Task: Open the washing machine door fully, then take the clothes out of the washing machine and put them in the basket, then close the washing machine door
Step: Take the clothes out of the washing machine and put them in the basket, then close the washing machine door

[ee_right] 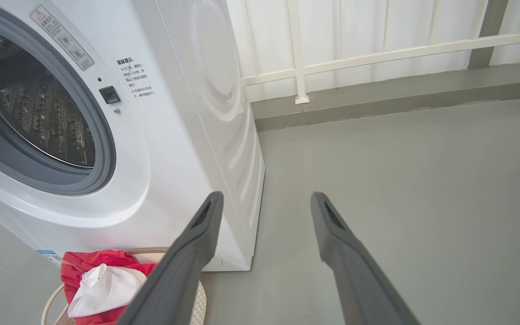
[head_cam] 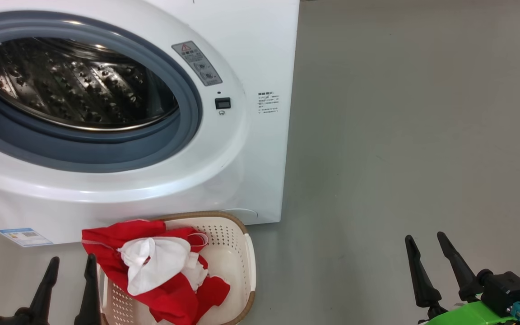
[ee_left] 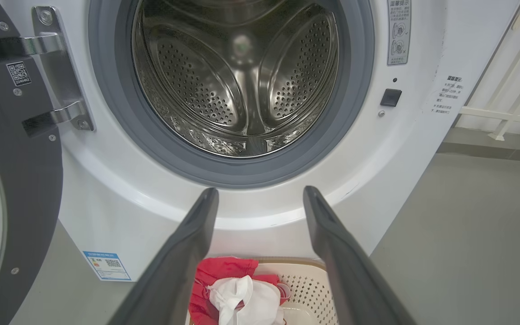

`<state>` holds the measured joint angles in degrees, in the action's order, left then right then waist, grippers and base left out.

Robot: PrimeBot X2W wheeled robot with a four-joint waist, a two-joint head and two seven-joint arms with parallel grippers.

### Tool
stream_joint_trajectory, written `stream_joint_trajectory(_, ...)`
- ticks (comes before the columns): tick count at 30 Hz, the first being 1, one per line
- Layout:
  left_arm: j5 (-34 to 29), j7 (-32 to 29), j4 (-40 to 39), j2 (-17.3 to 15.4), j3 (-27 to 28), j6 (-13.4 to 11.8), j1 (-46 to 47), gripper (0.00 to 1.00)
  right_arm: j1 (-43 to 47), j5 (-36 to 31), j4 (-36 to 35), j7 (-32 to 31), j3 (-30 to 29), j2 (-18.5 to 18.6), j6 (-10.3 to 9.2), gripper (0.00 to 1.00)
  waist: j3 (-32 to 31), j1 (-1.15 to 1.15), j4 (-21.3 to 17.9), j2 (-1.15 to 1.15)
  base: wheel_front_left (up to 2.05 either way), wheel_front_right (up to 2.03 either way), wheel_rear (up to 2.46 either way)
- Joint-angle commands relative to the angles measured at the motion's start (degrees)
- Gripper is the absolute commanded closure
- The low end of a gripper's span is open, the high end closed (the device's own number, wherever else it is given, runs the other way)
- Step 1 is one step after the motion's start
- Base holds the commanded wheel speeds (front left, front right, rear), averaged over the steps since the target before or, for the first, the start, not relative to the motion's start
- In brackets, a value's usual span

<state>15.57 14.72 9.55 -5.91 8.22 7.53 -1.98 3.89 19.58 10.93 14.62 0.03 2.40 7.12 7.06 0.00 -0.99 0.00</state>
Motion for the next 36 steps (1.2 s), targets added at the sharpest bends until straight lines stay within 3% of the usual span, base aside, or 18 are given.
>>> stream_joint_trajectory(1, -0.6, 0.3, -1.7, -1.0, 2.1, 0.0, 2.0, 0.00, -1.1, -0.4, -1.6, 0.4, 1.3, 0.5, 0.36, 0.00, 0.1, 0.00, 0.0, 0.00, 0.00, 0.00, 0.00)
stream_joint_trajectory(14, -0.7, 0.3, -1.8, -1.0, 1.7, 0.0, 2.3, 0.00, -1.4, -0.3, -1.5, 0.4, 1.3, 0.5, 0.36, 0.00, 0.5, 0.00, 0.1, 0.00, -0.18, 0.18, 0.00)
stream_joint_trajectory(36, -0.1, 0.3, -2.0, -1.3, 0.7, 0.0, 1.9, 0.00, -0.9, 0.0, -1.7, 0.4, 1.4, 0.5, 0.36, 0.00, 0.4, 0.00, 0.2, 0.00, -1.22, 1.22, 0.00)
